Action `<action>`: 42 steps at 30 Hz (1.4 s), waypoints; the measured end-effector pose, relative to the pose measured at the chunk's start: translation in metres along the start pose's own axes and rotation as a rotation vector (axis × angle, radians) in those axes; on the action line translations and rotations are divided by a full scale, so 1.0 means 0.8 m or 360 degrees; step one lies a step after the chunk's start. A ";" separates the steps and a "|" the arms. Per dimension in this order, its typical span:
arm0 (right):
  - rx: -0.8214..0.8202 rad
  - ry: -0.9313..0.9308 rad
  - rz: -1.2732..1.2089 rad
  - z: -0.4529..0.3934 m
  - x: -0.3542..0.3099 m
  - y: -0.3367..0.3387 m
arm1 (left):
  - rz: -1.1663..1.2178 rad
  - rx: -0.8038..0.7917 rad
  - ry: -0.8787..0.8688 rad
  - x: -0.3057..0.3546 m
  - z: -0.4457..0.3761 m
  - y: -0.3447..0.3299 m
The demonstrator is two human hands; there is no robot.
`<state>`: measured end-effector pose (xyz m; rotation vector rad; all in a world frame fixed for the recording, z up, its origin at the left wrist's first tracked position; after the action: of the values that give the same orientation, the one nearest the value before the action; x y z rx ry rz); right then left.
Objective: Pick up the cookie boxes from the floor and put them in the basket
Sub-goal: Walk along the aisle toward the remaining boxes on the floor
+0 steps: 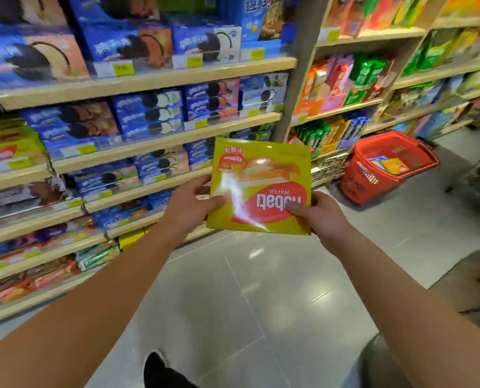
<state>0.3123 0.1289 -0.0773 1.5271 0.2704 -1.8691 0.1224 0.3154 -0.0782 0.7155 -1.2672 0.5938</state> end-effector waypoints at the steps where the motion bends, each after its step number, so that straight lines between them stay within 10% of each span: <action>1: 0.0044 0.0026 -0.0025 -0.005 -0.006 0.027 | 0.0000 -0.0031 -0.0031 0.018 -0.007 -0.024; 22: 0.0758 0.0204 0.0086 -0.290 -0.137 0.390 | 0.0000 -0.0517 -0.0388 0.255 -0.372 -0.435; 42: 0.0875 -0.0072 -0.0172 -0.604 -0.039 0.728 | -0.0013 -0.0807 -0.0104 0.272 -0.614 -0.869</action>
<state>1.0548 -0.0157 -0.0342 1.8469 -0.2074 -2.1766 0.9968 0.2389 -0.0395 0.3180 -1.4011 0.2240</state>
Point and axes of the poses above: each hand's wrist, its own z-axis away from the middle knuckle, its own y-axis out of the back of the hand, x = y × z, the point moved 1 cm from there along -z, towards the middle knuckle, and after that the axes turned 4 degrees about x, right-handed, at the moved point
